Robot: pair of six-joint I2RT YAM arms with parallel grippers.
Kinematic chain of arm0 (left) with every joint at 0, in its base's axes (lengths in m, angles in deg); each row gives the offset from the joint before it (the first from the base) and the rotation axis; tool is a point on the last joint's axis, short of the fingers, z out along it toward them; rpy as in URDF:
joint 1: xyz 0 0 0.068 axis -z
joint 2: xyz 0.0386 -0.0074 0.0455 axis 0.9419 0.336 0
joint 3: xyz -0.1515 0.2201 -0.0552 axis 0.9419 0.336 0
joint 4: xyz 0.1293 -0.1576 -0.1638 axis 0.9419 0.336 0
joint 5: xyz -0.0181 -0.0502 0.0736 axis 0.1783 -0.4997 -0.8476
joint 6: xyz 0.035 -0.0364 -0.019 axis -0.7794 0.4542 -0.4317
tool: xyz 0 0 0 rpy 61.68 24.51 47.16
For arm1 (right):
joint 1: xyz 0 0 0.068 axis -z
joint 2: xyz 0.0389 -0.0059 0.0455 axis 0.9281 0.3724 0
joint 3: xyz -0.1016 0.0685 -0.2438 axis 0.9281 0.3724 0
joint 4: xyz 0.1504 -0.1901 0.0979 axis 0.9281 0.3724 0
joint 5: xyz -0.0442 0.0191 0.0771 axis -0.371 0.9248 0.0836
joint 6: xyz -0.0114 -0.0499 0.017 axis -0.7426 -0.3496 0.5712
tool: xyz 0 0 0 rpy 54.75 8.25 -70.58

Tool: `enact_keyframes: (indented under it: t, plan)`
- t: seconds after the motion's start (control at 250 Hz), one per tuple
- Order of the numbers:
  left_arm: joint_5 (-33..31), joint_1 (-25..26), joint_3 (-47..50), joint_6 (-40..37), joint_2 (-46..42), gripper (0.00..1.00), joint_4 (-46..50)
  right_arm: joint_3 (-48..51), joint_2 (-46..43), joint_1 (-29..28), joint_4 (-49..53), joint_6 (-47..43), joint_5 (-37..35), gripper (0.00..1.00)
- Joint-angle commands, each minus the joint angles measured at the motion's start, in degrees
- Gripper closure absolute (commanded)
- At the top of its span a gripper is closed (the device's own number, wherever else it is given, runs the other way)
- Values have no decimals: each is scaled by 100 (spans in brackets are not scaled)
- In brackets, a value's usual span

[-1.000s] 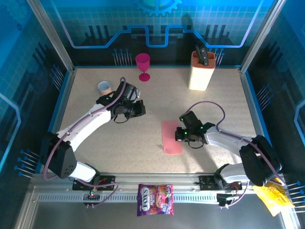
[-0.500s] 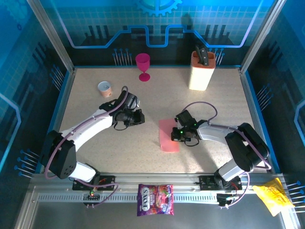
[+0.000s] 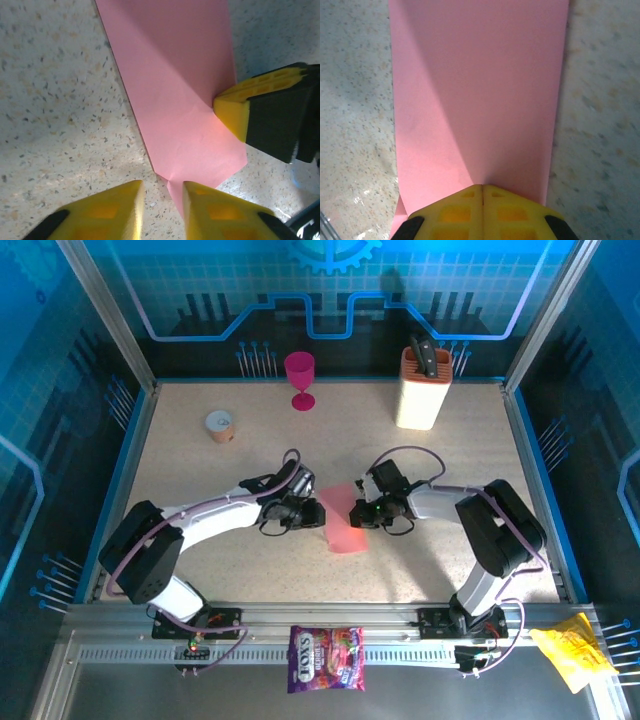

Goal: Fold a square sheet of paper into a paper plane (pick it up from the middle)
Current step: Third fold the triangle at the center of the table.

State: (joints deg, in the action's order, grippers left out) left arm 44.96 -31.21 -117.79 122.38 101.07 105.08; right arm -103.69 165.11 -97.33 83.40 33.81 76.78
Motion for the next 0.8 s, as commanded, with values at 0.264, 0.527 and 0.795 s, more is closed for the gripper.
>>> enact_keyframes:
  t: [0.264,0.527,0.795]
  plan:
    - [-317,337,584,1290,-114,54,-437,80,272,79,-206,-36,207,100]
    - [-360,365,653,1355,-97,54,-600,56,110,80,-185,-42,365,100]
    - [-663,123,27,1076,65,54,-296,-184,-635,-71,210,-201,567,78]
